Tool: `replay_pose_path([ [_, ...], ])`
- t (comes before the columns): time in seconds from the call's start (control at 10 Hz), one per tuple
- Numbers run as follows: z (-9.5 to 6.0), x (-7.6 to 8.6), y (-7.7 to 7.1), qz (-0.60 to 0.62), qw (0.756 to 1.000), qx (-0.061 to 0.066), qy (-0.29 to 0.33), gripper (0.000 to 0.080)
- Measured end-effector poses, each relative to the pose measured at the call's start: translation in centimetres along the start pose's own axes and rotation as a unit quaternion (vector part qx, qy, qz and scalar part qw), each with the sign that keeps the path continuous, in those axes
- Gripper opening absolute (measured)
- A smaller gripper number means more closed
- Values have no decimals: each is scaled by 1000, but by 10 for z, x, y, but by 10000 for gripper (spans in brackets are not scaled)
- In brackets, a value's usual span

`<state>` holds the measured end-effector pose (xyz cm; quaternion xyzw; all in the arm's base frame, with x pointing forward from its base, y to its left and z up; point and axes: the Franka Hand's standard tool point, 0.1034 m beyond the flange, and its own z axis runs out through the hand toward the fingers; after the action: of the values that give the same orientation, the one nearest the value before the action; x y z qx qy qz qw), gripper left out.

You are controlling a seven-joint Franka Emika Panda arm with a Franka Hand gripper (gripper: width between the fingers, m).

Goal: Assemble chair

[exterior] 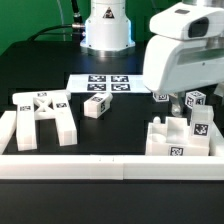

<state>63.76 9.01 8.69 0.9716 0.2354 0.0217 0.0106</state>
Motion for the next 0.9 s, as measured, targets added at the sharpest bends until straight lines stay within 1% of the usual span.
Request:
replay_pose_path([
  [0.2, -8, -23, 7, 8, 1000, 2, -10, 649],
  [0.3, -15, -24, 13, 14, 1000, 0, -9, 649],
  [0.9, -12, -25, 12, 13, 1000, 0, -10, 649],
])
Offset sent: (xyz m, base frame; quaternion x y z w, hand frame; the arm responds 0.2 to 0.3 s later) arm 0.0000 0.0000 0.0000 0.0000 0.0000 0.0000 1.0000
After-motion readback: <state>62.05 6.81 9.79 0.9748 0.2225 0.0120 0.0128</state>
